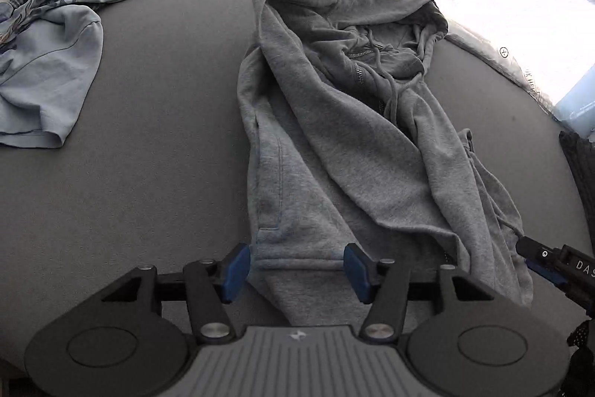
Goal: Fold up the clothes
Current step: 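Lower the grey hoodie onto the open table with both grippers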
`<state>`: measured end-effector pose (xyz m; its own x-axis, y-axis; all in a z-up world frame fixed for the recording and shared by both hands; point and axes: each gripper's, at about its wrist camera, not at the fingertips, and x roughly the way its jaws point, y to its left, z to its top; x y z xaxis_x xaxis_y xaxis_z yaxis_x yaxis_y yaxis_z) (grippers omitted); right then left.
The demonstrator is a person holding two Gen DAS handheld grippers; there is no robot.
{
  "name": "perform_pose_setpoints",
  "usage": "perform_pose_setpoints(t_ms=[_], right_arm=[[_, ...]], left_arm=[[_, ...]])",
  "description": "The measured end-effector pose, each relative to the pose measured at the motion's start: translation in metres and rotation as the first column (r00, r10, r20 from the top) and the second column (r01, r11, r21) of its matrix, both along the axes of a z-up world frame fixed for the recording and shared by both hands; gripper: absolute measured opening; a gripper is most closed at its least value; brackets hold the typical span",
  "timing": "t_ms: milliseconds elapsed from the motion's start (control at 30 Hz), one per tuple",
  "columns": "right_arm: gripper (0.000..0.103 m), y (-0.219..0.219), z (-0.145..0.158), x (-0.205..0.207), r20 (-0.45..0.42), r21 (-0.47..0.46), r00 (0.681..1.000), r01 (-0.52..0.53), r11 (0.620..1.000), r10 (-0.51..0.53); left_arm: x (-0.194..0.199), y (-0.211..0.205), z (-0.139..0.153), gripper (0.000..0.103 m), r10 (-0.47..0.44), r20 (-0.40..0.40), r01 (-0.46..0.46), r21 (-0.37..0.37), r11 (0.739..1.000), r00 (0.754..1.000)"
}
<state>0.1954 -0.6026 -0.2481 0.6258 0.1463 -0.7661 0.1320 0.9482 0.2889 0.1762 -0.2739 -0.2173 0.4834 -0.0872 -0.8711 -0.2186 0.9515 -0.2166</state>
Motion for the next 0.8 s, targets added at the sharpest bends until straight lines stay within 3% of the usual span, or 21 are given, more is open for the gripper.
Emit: perform_pose_setpoints(t_ms=[100, 200, 267, 367, 433, 467, 500, 533, 567, 733, 800], right_arm=[[0.045, -0.016, -0.01, -0.006, -0.026, -0.067, 0.998, 0.051, 0.996, -0.053], [0.053, -0.027, -0.016, -0.001, -0.025, -0.054, 0.998, 0.059, 0.997, -0.06], [0.061, -0.03, -0.022, 0.01, -0.029, -0.014, 0.998, 0.052, 0.999, -0.052], [0.06, -0.032, -0.027, 0.024, -0.048, 0.073, 0.996, 0.084, 0.994, -0.08], [0.052, -0.028, -0.028, 0.028, -0.066, 0.078, 0.994, 0.093, 0.993, -0.088], [0.039, -0.026, -0.028, 0.029, -0.075, 0.078, 0.993, 0.096, 0.992, -0.09], [0.028, -0.024, -0.029, 0.031, -0.084, 0.078, 0.992, 0.099, 0.992, -0.092], [0.018, -0.025, -0.028, 0.029, -0.082, 0.114, 0.991, 0.115, 0.987, -0.106], [0.016, -0.028, -0.027, 0.025, -0.078, 0.16, 0.989, 0.134, 0.978, -0.123], [0.014, -0.04, 0.02, -0.02, -0.006, 0.278, 0.983, 0.178, 0.944, -0.183], [0.013, -0.039, 0.04, -0.037, 0.026, 0.236, 0.982, 0.175, 0.956, -0.187]], left_arm=[[0.001, 0.008, -0.01, 0.063, -0.003, 0.003, 0.003, -0.067, 0.998, 1.0], [0.011, 0.012, -0.02, 0.071, -0.018, 0.007, 0.018, -0.14, 0.99, 1.0], [0.021, 0.011, -0.028, 0.073, -0.036, -0.002, 0.035, -0.151, 0.988, 0.999], [0.03, 0.008, -0.035, 0.07, -0.053, -0.009, 0.051, -0.162, 0.985, 0.999], [0.031, 0.007, -0.036, 0.046, -0.066, -0.009, 0.064, -0.162, 0.985, 0.998], [0.032, 0.006, -0.035, 0.036, -0.074, -0.009, 0.071, -0.161, 0.984, 0.997], [0.031, 0.006, -0.034, 0.018, -0.078, -0.007, 0.076, -0.158, 0.985, 0.997], [0.03, 0.007, -0.031, 0.017, -0.076, -0.003, 0.075, -0.153, 0.985, 0.997], [0.029, 0.01, -0.028, 0.015, -0.074, 0.002, 0.073, -0.153, 0.985, 0.997], [0.021, 0.05, 0.026, 0.013, -0.044, 0.081, 0.061, -0.229, 0.972, 0.996], [0.011, 0.069, 0.047, 0.013, -0.038, 0.115, 0.068, -0.268, 0.961, 0.993]])
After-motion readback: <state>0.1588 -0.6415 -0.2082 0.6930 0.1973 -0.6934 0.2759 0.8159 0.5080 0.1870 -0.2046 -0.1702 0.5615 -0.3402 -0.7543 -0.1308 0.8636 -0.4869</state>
